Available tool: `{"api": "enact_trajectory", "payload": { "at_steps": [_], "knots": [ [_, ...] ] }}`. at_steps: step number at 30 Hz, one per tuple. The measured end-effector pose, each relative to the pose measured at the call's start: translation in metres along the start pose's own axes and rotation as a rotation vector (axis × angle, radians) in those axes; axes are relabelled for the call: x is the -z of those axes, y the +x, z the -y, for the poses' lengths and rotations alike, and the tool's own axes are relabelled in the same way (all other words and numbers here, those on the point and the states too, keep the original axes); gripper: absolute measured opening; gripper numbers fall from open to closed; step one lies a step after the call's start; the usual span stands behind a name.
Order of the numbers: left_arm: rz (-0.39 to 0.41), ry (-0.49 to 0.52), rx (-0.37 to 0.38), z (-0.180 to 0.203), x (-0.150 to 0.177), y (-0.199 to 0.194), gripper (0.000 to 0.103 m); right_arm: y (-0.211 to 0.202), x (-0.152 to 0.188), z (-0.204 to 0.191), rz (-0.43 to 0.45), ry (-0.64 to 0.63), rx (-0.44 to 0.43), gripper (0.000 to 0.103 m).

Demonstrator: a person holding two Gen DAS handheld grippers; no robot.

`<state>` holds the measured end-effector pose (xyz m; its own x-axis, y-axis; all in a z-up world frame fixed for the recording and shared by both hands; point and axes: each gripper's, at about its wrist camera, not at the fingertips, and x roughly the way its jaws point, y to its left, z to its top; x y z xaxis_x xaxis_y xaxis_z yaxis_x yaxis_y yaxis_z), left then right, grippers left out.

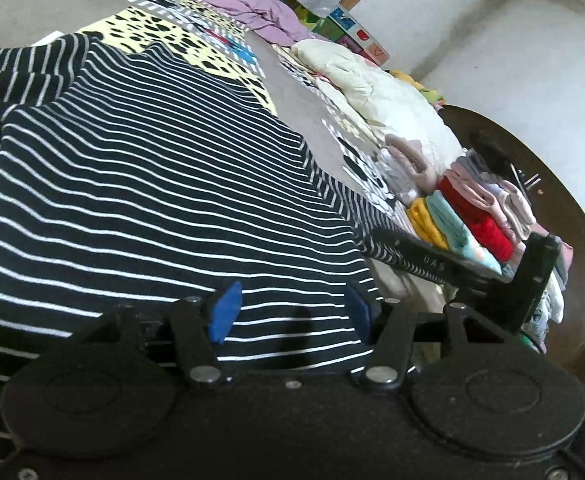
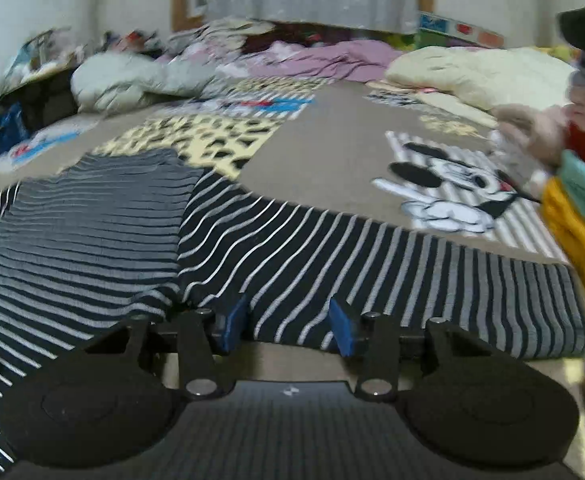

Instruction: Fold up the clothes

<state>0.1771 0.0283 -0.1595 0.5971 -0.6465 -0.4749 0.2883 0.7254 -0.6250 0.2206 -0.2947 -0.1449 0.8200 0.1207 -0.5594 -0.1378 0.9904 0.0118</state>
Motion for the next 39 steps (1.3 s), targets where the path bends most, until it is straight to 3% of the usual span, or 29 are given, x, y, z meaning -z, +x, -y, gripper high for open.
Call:
{"api": "enact_trajectory", "payload": {
  "at_steps": [2, 5, 10, 12, 14, 15, 19, 22, 26, 33, 37, 39],
  "knots": [
    [-0.002, 0.005, 0.003, 0.001, 0.001, 0.000, 0.056, -0.004, -0.005, -0.003, 0.034, -0.024, -0.003, 0.046],
    [-0.001, -0.001, 0.010, -0.001, 0.001, -0.002, 0.056, 0.003, -0.011, 0.001, 0.017, -0.011, 0.003, 0.045],
    [-0.007, 0.004, 0.018, -0.001, 0.002, -0.003, 0.057, -0.001, 0.014, 0.080, -0.013, 0.245, 0.116, 0.042],
    [-0.009, 0.008, 0.019, 0.000, 0.002, -0.002, 0.057, -0.010, 0.023, 0.109, -0.002, 0.304, 0.153, 0.034],
    [-0.007, 0.008, 0.018, -0.001, 0.002, -0.003, 0.057, -0.020, 0.030, 0.135, 0.010, 0.342, 0.183, 0.018],
    [-0.004, 0.006, 0.017, -0.001, 0.002, -0.004, 0.057, -0.024, 0.032, 0.143, 0.012, 0.346, 0.194, 0.017],
    [0.023, -0.003, -0.007, -0.005, -0.001, -0.015, 0.057, -0.024, 0.030, 0.140, 0.004, 0.320, 0.221, 0.020],
    [0.087, -0.018, -0.040, -0.016, -0.010, -0.039, 0.057, -0.033, 0.035, 0.120, 0.015, 0.315, 0.227, 0.037],
    [0.217, -0.114, -0.124, -0.051, -0.024, -0.089, 0.057, -0.059, 0.038, 0.086, 0.068, 0.319, 0.099, 0.041],
    [0.456, -0.367, -0.420, -0.149, -0.055, -0.177, 0.057, -0.076, 0.035, 0.004, 0.053, 0.173, -0.109, 0.041],
    [0.531, -0.353, -0.588, -0.185, -0.078, -0.212, 0.058, -0.076, 0.014, -0.053, 0.023, 0.057, -0.228, 0.041],
    [0.529, -0.359, -0.625, -0.203, -0.086, -0.218, 0.056, -0.070, 0.001, -0.092, -0.001, -0.007, -0.321, 0.041]
  ]
}}
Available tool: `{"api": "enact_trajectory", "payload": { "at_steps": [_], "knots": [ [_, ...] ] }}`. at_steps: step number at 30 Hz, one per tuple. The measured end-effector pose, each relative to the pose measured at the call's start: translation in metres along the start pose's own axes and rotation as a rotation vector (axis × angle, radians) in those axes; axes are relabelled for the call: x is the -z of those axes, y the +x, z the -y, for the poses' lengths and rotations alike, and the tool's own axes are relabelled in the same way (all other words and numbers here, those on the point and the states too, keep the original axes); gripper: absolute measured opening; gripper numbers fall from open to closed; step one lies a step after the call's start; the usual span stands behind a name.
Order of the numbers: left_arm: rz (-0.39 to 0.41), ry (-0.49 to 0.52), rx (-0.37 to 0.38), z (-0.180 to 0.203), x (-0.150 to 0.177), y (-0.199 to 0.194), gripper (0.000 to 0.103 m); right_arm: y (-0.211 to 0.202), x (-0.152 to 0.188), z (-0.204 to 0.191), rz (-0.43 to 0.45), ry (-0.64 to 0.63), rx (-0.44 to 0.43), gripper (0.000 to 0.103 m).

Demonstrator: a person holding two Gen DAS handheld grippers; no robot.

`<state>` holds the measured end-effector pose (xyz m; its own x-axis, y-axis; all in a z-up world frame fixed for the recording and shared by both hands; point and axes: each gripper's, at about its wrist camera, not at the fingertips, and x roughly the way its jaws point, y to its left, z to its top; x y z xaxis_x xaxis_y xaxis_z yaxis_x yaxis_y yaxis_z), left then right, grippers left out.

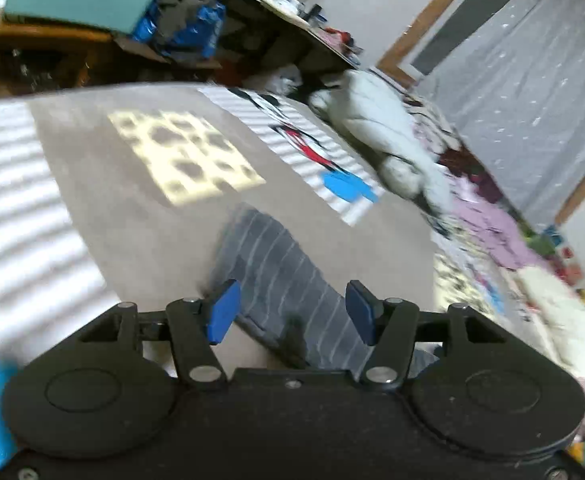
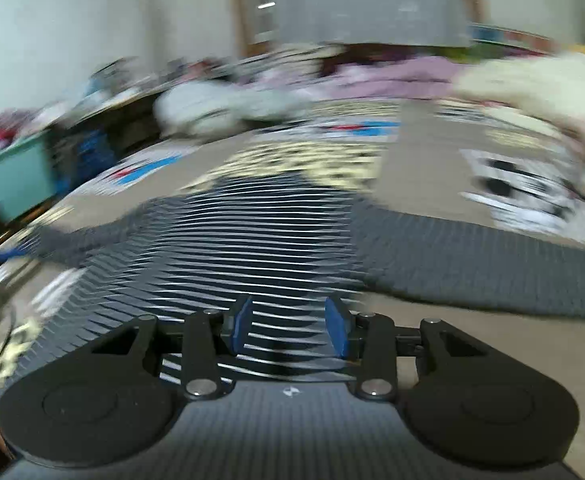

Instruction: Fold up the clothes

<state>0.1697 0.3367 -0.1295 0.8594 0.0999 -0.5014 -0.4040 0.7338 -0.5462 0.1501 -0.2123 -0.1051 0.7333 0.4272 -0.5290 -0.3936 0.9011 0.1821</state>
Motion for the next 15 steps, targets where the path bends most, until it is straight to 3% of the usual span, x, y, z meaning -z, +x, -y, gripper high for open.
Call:
{"api": "enact_trajectory", "payload": {
  "at_steps": [3, 5, 6, 7, 8, 9, 11, 15],
  "knots": [
    [-0.029, -0.048, -0.017, -0.020, -0.010, 0.012, 0.055, 0.035, -0.020, -0.054, -0.037, -0.085, -0.121, 0.041],
    [-0.047, -0.013, -0.014, -0.020, -0.009, 0.014, 0.054, 0.060, -0.033, -0.083, -0.049, -0.140, -0.175, 0.041],
    [-0.050, 0.032, -0.029, -0.016, -0.007, 0.014, 0.047, 0.077, -0.042, -0.096, -0.052, -0.153, -0.197, 0.042],
    [-0.054, 0.068, -0.041, -0.013, -0.005, 0.014, 0.022, 0.094, -0.051, -0.103, -0.056, -0.143, -0.210, 0.042],
    [-0.060, 0.099, -0.050, -0.010, -0.004, 0.015, 0.012, 0.111, -0.061, -0.108, -0.060, -0.121, -0.219, 0.042],
    [-0.059, 0.114, -0.047, -0.008, -0.004, 0.013, 0.010, 0.128, -0.070, -0.112, -0.068, -0.097, -0.223, 0.042],
    [-0.037, 0.112, -0.003, -0.007, -0.009, 0.002, 0.008, 0.159, -0.088, -0.116, -0.088, -0.043, -0.226, 0.042],
    [0.021, 0.005, 0.188, -0.023, -0.032, -0.064, 0.008, 0.212, -0.115, -0.116, -0.104, 0.040, -0.212, 0.042]
  ]
}}
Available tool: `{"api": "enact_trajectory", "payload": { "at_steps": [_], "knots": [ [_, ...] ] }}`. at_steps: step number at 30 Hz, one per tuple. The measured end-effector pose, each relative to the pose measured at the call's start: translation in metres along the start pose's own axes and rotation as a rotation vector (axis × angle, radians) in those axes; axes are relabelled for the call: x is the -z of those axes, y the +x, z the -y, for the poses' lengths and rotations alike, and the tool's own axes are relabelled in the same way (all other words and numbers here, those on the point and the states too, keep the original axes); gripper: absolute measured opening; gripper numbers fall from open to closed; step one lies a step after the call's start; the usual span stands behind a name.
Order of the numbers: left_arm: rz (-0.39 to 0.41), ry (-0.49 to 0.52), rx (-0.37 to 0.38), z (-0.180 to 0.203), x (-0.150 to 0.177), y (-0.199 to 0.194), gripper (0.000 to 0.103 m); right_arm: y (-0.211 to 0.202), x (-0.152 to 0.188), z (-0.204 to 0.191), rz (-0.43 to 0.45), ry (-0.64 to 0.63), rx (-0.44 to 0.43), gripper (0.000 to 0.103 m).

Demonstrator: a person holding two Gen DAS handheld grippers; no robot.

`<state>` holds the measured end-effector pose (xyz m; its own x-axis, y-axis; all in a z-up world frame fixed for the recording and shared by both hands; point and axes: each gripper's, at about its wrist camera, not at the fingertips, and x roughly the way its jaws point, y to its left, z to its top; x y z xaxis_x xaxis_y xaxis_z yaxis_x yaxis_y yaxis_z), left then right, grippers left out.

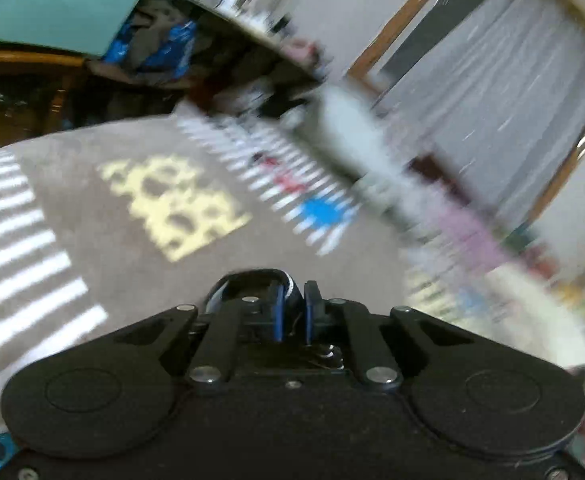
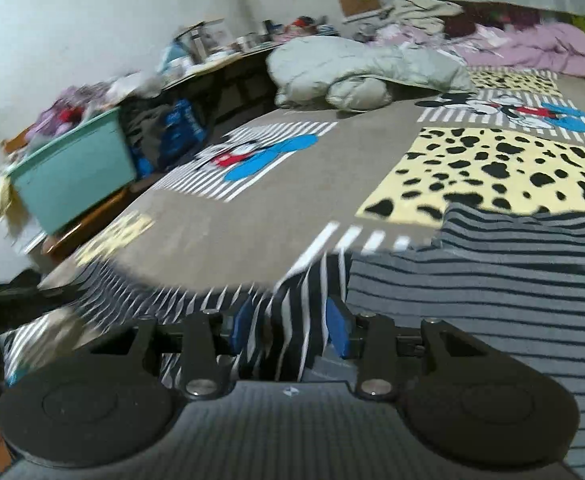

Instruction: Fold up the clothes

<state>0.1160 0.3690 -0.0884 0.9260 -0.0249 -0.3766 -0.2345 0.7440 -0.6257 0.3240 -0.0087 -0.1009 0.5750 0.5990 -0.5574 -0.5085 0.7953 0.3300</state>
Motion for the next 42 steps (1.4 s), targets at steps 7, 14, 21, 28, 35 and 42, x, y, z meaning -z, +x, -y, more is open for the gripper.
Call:
{"api": "enact_trajectory", "payload": {
  "at_steps": [7, 14, 21, 28, 35, 42],
  "knots": [
    [-0.231, 0.022, -0.126, -0.044, 0.030, 0.002, 0.045, 0.039, -0.001, 0.022, -0.037, 0.019, 0.060, 0.041],
    [-0.125, -0.028, -0.136, -0.049, 0.017, 0.025, 0.051, 0.026, 0.002, 0.015, 0.014, 0.013, 0.014, 0.042],
    [0.051, 0.190, -0.174, -0.016, 0.013, 0.022, 0.004, -0.020, 0.040, -0.033, 0.048, -0.232, -0.021, 0.041],
    [0.010, 0.272, -0.356, -0.017, 0.026, 0.040, 0.020, -0.024, 0.069, -0.047, -0.056, -0.368, 0.064, 0.041],
    [0.060, 0.212, -0.231, -0.014, 0.017, 0.019, 0.024, -0.033, 0.058, -0.083, 0.012, -0.496, 0.033, 0.041],
    [-0.197, 0.562, -0.157, 0.033, 0.069, 0.046, 0.021, 0.012, 0.069, -0.119, -0.123, -0.546, -0.057, 0.043]
  ]
}}
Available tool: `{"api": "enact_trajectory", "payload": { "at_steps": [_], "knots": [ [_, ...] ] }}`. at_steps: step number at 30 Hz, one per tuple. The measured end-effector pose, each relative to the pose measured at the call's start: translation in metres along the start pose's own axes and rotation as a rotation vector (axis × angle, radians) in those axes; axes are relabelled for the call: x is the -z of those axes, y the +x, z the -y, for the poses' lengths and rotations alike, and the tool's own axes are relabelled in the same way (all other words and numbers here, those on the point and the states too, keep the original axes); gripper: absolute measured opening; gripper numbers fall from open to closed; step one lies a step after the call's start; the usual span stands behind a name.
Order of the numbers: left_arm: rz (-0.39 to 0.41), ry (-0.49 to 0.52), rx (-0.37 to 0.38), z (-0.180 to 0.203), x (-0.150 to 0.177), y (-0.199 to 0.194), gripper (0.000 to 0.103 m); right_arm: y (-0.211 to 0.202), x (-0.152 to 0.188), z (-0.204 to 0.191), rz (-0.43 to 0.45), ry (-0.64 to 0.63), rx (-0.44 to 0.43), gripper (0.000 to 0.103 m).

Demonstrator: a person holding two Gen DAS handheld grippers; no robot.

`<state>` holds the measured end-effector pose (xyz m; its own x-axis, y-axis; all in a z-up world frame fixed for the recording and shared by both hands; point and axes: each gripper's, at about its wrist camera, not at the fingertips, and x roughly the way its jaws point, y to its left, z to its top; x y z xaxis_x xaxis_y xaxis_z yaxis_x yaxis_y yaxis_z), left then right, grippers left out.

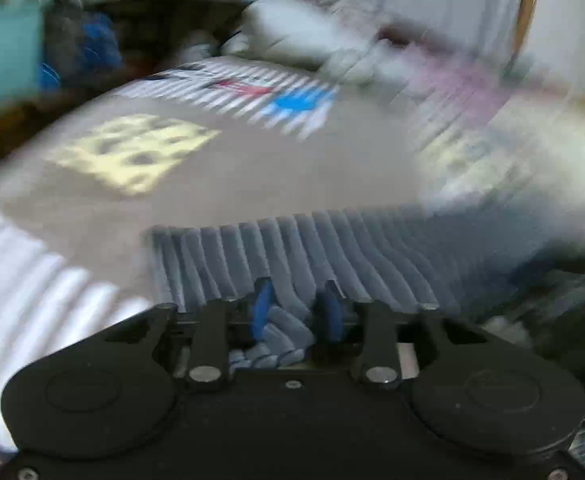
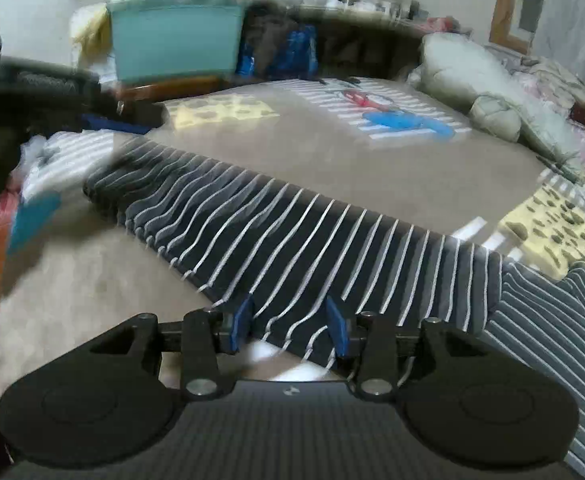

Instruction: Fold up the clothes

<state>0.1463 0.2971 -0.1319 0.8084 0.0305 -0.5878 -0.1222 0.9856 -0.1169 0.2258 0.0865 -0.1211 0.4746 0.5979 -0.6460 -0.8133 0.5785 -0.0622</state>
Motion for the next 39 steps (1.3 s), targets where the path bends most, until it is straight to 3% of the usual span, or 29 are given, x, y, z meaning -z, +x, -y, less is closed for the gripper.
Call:
{"api": "enact_trajectory", "payload": {
  "at_steps": [3, 5, 7, 8, 11, 14, 17, 18, 20, 22, 25, 27, 29, 35, 39],
  "knots": [
    [0.077, -0.126, 0.157, 0.001, -0.010, -0.008, 0.021, -0.014, -0.009, -0.003, 0.050, -0.033, 0.035, 0.042],
    [0.041, -0.138, 0.193, 0.012, -0.011, 0.005, 0.021, -0.019, -0.009, -0.007, 0.092, -0.040, -0.004, 0.043],
    [-0.047, -0.093, 0.148, 0.022, -0.007, 0.025, 0.020, -0.006, -0.005, -0.012, 0.024, -0.031, -0.068, 0.049],
    [-0.047, -0.079, 0.106, 0.023, -0.008, 0.026, 0.013, 0.000, 0.000, -0.015, 0.014, -0.031, -0.078, 0.051],
    [0.047, -0.074, 0.002, 0.024, -0.019, 0.012, 0.013, -0.011, 0.001, -0.012, 0.042, 0.004, -0.066, 0.049],
    [0.038, -0.077, 0.106, 0.044, -0.017, 0.013, 0.015, -0.038, 0.007, -0.001, 0.076, 0.116, -0.083, 0.049],
    [-0.016, 0.078, 0.123, 0.083, -0.008, 0.022, 0.026, -0.066, 0.028, 0.013, 0.101, 0.277, -0.114, 0.049],
    [-0.042, 0.118, 0.100, 0.090, -0.005, 0.027, 0.036, -0.075, 0.038, 0.016, 0.111, 0.335, -0.119, 0.049],
    [-0.029, 0.151, 0.031, 0.090, -0.004, 0.025, 0.037, -0.093, 0.060, 0.023, 0.120, 0.417, -0.112, 0.049],
    [-0.021, 0.119, -0.039, 0.080, -0.008, 0.022, 0.042, -0.113, 0.082, 0.028, 0.122, 0.469, -0.089, 0.049],
    [0.014, 0.034, -0.145, 0.056, -0.009, 0.015, 0.041, -0.158, 0.116, 0.042, 0.130, 0.521, -0.022, 0.051],
    [0.053, -0.039, -0.099, 0.056, -0.008, 0.006, 0.040, -0.188, 0.142, 0.054, 0.138, 0.559, 0.045, 0.052],
    [0.081, -0.045, -0.034, 0.076, -0.008, 0.004, 0.040, -0.214, 0.171, 0.070, 0.150, 0.630, 0.108, 0.052],
    [0.124, 0.094, 0.231, 0.177, 0.008, -0.014, 0.037, -0.265, 0.254, 0.099, 0.217, 0.860, 0.319, 0.052],
    [0.029, 0.189, 0.240, 0.219, 0.017, 0.015, 0.031, -0.272, 0.292, 0.094, 0.264, 0.932, 0.385, 0.052]
  ]
}}
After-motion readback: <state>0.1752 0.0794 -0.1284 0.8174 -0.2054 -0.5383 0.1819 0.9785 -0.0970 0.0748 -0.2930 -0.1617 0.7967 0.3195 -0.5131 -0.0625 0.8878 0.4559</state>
